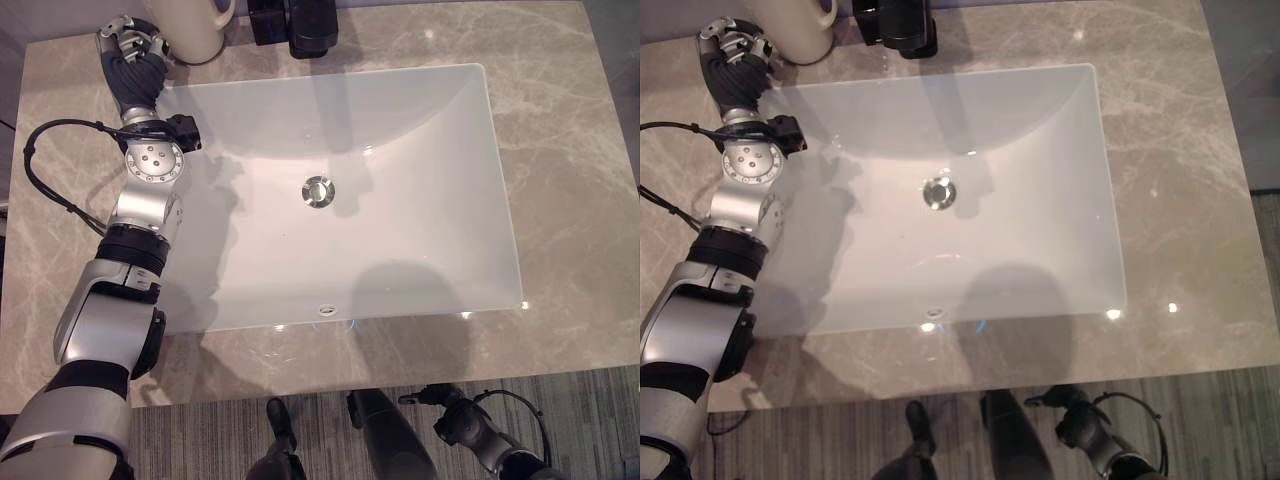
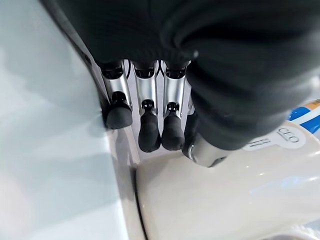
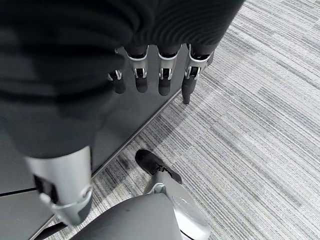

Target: Put brush and paste in cup on sink, flatten towel.

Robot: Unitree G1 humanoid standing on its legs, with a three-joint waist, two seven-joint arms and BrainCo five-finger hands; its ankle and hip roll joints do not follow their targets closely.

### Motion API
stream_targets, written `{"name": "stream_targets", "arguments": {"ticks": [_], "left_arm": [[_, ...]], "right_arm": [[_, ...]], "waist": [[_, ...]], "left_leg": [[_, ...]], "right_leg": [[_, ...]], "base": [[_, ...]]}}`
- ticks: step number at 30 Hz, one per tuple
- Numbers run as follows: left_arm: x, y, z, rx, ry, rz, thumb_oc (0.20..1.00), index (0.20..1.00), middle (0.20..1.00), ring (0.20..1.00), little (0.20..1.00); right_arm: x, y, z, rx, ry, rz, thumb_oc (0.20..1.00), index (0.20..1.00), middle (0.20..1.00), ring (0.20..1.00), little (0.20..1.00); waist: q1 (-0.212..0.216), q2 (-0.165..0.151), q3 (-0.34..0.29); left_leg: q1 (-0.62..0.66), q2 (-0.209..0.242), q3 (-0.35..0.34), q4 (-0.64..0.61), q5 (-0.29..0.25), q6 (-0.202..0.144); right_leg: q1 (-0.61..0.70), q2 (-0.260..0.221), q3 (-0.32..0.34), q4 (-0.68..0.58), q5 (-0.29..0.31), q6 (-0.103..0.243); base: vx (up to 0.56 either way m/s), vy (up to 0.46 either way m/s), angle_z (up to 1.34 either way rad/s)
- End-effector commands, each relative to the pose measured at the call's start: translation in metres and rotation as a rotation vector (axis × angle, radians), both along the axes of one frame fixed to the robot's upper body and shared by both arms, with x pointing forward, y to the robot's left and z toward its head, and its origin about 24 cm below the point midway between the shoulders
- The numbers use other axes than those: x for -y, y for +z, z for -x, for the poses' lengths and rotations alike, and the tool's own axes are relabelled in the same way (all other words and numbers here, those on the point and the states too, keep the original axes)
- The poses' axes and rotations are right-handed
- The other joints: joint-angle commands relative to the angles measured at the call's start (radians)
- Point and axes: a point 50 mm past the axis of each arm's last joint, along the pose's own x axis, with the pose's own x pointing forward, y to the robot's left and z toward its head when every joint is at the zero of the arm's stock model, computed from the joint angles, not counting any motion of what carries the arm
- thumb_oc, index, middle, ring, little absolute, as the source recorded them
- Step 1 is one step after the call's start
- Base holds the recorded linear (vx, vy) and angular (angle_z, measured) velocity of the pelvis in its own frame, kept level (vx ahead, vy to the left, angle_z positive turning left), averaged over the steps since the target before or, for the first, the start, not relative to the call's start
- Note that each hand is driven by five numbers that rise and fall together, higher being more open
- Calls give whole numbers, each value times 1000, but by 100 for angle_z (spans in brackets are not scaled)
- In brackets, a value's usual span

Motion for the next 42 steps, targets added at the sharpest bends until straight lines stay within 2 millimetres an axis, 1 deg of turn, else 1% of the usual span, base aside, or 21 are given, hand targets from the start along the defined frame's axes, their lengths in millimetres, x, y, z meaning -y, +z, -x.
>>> {"name": "stream_targets", "arguments": {"ticks": [1,5,11,12,14,15,19,21,22,23,24,26,27,28,30,32,34,38,40,41,42], "left_arm": [[0,-29,-7,-115,32,14,200,200,200,200,200],[-3,-38,-6,-129,48,29,200,200,200,200,200],[-8,-54,1,-124,66,63,200,200,200,200,200],[-10,-66,7,-114,71,90,200,200,200,200,200],[-10,-66,8,-116,71,91,200,200,200,200,200],[-12,-74,13,-106,72,101,200,200,200,200,200],[-16,-91,31,-81,58,87,200,200,200,200,200],[-16,-99,43,-61,28,81,200,200,200,200,200],[-13,-100,50,-37,4,62,200,200,200,200,200],[-10,-103,57,-26,-31,50,200,200,200,200,200],[-10,-108,60,-35,-37,49,200,200,200,200,200],[-6,-115,67,-48,-80,30,200,200,200,200,200],[-1,-116,70,-40,-112,30,200,200,200,200,200],[-1,-120,74,-48,-136,30,200,200,200,200,200],[6,-124,85,-34,-209,33,200,200,200,200,200],[6,-132,97,-39,-258,62,200,200,200,200,200],[9,-136,105,-47,-291,54,200,200,200,200,200],[9,-145,119,-69,-353,41,200,200,200,200,200],[10,-147,123,-75,-371,49,200,200,200,200,200],[9,-149,130,-82,-388,27,200,200,200,200,200],[10,-149,133,-81,-406,26,200,200,200,200,200]], "right_arm": [[1,4,-2,43,-19,-22,1000,1000,1000,1000,1000],[3,0,0,22,-31,-10,1000,1000,1000,1000,1000],[10,-5,7,-15,-53,19,1000,1000,1000,1000,1000],[15,-6,9,-29,-65,31,1000,1000,1000,1000,1000],[15,-6,10,-30,-64,32,1000,1000,1000,1000,1000],[19,-6,12,-39,-70,40,1000,1000,1000,1000,1000],[27,-8,17,-64,-94,54,1000,1000,1000,1000,1000],[30,-8,18,-70,-110,52,1000,1000,1000,1000,1000],[32,-9,18,-75,-123,53,1000,1000,1000,1000,1000],[35,-9,19,-82,-140,56,1000,1000,1000,1000,1000],[36,-10,22,-94,-145,58,1000,1000,1000,1000,1000],[43,-15,31,-130,-178,70,1000,1000,1000,1000,1000],[46,-18,37,-152,-198,73,1000,1000,1000,1000,1000],[47,-21,44,-174,-212,74,1000,1000,1000,1000,1000],[51,-25,56,-198,-250,68,1000,1000,1000,1000,1000],[54,-26,62,-206,-274,60,1000,1000,1000,1000,1000],[57,-24,60,-190,-303,49,1000,1000,1000,1000,1000],[62,-21,56,-167,-354,37,1000,1000,1000,1000,1000],[62,-20,55,-160,-362,35,1000,1000,1000,1000,1000],[60,-17,50,-134,-368,19,1000,1000,1000,1000,1000],[60,-17,49,-127,-374,14,1000,1000,1000,1000,1000]], "waist": [[-32,7,34],[-27,6,29],[-17,2,16],[-7,-1,5],[-8,-1,5],[-2,-5,-4],[20,-7,-29],[37,-6,-39],[45,-5,-43],[63,-3,-47],[72,-2,-54],[97,4,-65],[116,6,-70],[134,6,-74],[164,8,-79],[186,6,-87],[210,5,-94],[242,3,-114],[247,1,-116],[256,-5,-117],[255,-8,-119]], "left_leg": [[156,7,31,9,80,-33],[167,9,30,9,75,-32],[193,12,22,9,66,-30],[210,11,13,9,65,-29],[210,11,12,9,65,-29],[222,10,5,9,61,-28],[252,7,-17,9,57,-24],[261,3,-32,9,62,-21],[267,1,-46,9,65,-19],[270,-1,-58,9,68,-17],[272,-2,-68,9,71,-15],[279,-5,-98,9,76,-11],[281,-8,-119,9,80,-8],[281,-11,-134,9,82,-6],[283,-13,-165,9,86,-1],[280,-19,-190,9,83,3],[274,-28,-216,9,75,8],[272,-42,-250,9,60,17],[273,-43,-254,9,54,20],[280,-47,-260,9,43,30],[285,-48,-257,9,40,34]], "right_leg": [[14,-6,47,55,-40,94],[16,-6,39,74,-51,92],[38,-7,22,92,-67,89],[62,-11,9,95,-75,88],[63,-12,8,94,-75,88],[83,-16,0,95,-79,88],[135,-31,-21,87,-86,87],[164,-43,-31,80,-89,88],[183,-52,-42,70,-90,90],[196,-63,-53,66,-90,92],[211,-70,-62,62,-89,95],[248,-85,-89,51,-92,98],[267,-96,-107,47,-94,100],[281,-103,-122,44,-95,102],[309,-118,-148,37,-98,105],[337,-131,-173,30,-99,109],[362,-144,-197,26,-100,113],[402,-163,-239,26,-106,118],[408,-166,-244,27,-106,119],[417,-167,-244,31,-107,120],[419,-166,-240,33,-106,120]], "base": [[0,0,0],[0,0,0],[1,1,1],[6,7,7],[4,6,9],[6,12,11],[25,20,15],[12,36,17],[-19,33,21],[-13,24,29],[-8,26,36],[-14,17,45],[-34,-5,43],[-47,-4,38],[-76,12,57],[-61,17,71],[-54,29,41],[-32,43,37],[-33,44,25],[-38,74,19],[-38,74,8]]}}
